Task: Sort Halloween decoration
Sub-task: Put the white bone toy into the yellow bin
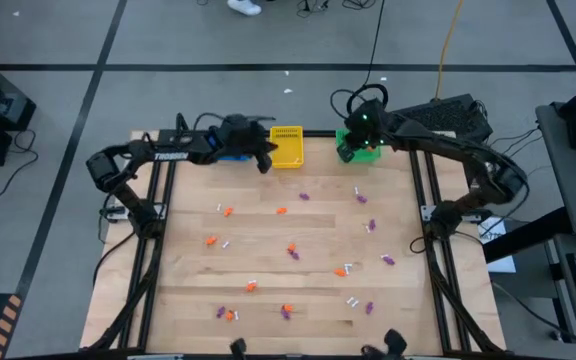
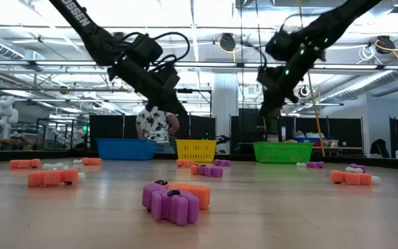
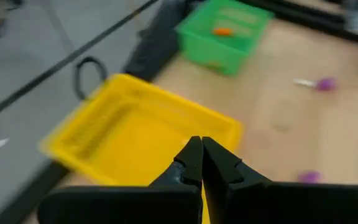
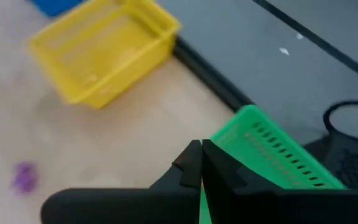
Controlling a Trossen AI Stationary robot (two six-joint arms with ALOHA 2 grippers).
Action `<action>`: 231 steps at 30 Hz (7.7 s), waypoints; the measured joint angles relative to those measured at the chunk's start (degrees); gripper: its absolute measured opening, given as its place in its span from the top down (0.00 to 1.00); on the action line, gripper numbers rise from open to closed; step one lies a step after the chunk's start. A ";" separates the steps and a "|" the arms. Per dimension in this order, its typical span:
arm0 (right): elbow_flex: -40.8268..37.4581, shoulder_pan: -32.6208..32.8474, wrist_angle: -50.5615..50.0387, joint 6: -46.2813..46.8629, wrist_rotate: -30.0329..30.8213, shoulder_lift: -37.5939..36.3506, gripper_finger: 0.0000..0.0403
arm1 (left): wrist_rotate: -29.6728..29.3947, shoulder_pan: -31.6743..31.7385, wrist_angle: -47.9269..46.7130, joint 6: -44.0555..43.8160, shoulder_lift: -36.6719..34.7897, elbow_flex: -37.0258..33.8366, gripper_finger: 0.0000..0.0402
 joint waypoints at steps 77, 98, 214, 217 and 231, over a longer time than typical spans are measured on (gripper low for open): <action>-16.34 64.12 0.06 36.39 10.05 6.77 0.99 | -3.34 -17.02 39.27 1.87 -4.17 -27.71 0.99; -0.27 47.66 0.17 16.43 11.79 6.86 0.99 | -3.36 -11.43 45.80 1.30 -11.71 -36.72 0.99; -17.14 17.65 33.71 -10.77 8.79 -10.82 1.00 | -3.79 -14.73 -31.04 23.22 17.58 14.05 0.68; -17.14 17.67 33.69 -10.79 8.79 -10.82 1.00 | -3.64 -14.71 -31.03 23.38 18.68 14.10 0.69; -17.14 17.67 33.69 -10.88 8.77 -10.82 1.00 | -4.03 -14.64 -32.04 23.99 17.69 13.97 0.98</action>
